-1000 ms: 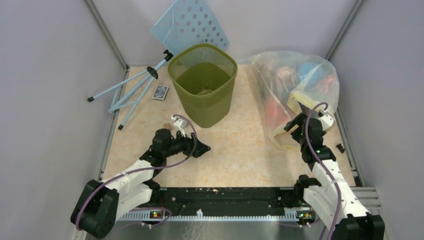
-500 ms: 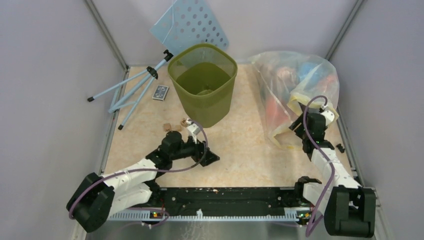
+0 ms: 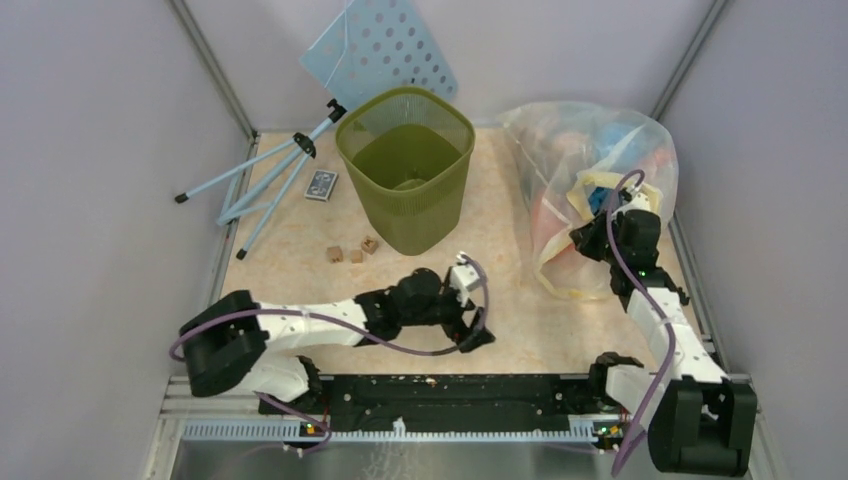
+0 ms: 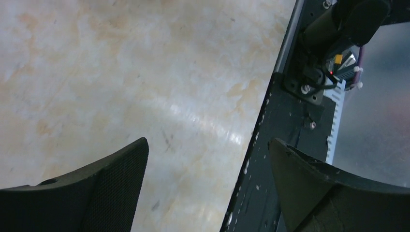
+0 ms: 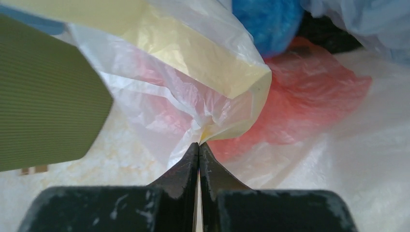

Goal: Put the trash bags into the trash bin

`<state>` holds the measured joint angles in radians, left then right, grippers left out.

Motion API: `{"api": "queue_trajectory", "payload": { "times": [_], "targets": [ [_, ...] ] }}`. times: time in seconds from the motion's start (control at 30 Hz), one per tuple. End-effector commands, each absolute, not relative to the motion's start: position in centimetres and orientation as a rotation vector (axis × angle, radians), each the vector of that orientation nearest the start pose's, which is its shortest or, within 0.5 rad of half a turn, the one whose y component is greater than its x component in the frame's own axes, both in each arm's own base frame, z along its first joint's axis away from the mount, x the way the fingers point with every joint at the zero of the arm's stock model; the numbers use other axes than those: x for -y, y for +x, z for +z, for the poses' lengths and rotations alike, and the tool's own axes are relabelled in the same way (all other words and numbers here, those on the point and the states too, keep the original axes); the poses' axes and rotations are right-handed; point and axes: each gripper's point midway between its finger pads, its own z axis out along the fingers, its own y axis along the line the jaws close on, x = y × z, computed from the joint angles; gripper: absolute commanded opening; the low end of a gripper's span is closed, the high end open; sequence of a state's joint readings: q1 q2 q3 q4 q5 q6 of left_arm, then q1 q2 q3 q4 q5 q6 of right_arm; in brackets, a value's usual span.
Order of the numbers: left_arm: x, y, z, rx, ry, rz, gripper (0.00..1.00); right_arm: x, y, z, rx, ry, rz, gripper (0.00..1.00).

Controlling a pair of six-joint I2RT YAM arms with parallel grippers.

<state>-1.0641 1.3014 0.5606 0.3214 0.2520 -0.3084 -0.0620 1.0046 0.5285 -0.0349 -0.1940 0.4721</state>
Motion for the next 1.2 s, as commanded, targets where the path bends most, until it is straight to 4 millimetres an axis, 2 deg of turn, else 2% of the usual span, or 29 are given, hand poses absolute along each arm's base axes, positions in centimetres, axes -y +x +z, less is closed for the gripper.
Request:
{"api": "queue_trajectory", "payload": {
  "times": [0.0, 0.13, 0.23, 0.33, 0.37, 0.43, 0.47, 0.53, 0.73, 0.83, 0.97, 1.03, 1.1, 1.17],
  "targets": [
    [40.9, 15.2, 14.1, -1.812, 0.986, -0.987, 0.99, -5.4, 31.5, 19.0, -1.952, 0.255, 0.550, 0.00],
    [44.6, 17.7, 14.8, -1.804, 0.990, -0.862, 0.99, -6.9, 30.3, 22.3, -1.902, 0.160, 0.617, 0.00],
    [46.0, 20.1, 15.8, -1.793, 0.931, -0.772, 0.99, -8.1, 29.7, 24.4, -1.860, 0.097, 0.681, 0.04],
    [46.6, 21.8, 17.2, -1.772, 0.856, -0.722, 0.99, -8.8, 29.6, 25.7, -1.830, 0.061, 0.731, 0.09],
    [46.7, 22.3, 17.5, -1.768, 0.829, -0.708, 0.99, -9.0, 29.6, 26.2, -1.822, 0.050, 0.740, 0.16],
    [47.0, 22.9, 17.9, -1.757, 0.805, -0.691, 0.99, -9.1, 29.5, 26.4, -1.831, 0.045, 0.745, 0.37],
    [47.1, 23.2, 18.1, -1.751, 0.796, -0.684, 0.99, -9.1, 29.5, 26.4, -1.837, 0.047, 0.742, 0.44],
    [47.4, 23.9, 18.5, -1.745, 0.769, -0.673, 0.99, -8.7, 29.4, 26.4, -1.847, 0.062, 0.717, 0.52],
    [48.6, 26.4, 20.5, -1.719, 0.723, -0.723, 0.99, -5.8, 29.2, 26.5, -1.831, 0.284, 0.584, 0.59],
    [49.7, 26.8, 21.0, -1.668, 0.795, -0.715, 0.99, -3.0, 28.6, 27.1, -1.788, 0.487, 0.474, 0.63],
    [51.0, 26.6, 21.2, -1.631, 0.860, -0.737, 0.99, 1.8, 25.9, 28.9, -1.679, 0.729, 0.255, 0.64],
    [51.8, 26.5, 21.2, -1.618, 0.881, -0.757, 0.99, 3.2, 24.4, 30.2, -1.609, 0.772, 0.196, 0.64],
    [52.5, 26.6, 20.7, -1.625, 0.897, -0.764, 0.99, 4.2, 22.9, 31.4, -1.543, 0.815, 0.159, 0.69],
    [53.4, 26.8, 20.3, -1.637, 0.908, -0.765, 0.99, 4.9, 21.6, 32.4, -1.489, 0.832, 0.142, 0.82]
  ]
}}
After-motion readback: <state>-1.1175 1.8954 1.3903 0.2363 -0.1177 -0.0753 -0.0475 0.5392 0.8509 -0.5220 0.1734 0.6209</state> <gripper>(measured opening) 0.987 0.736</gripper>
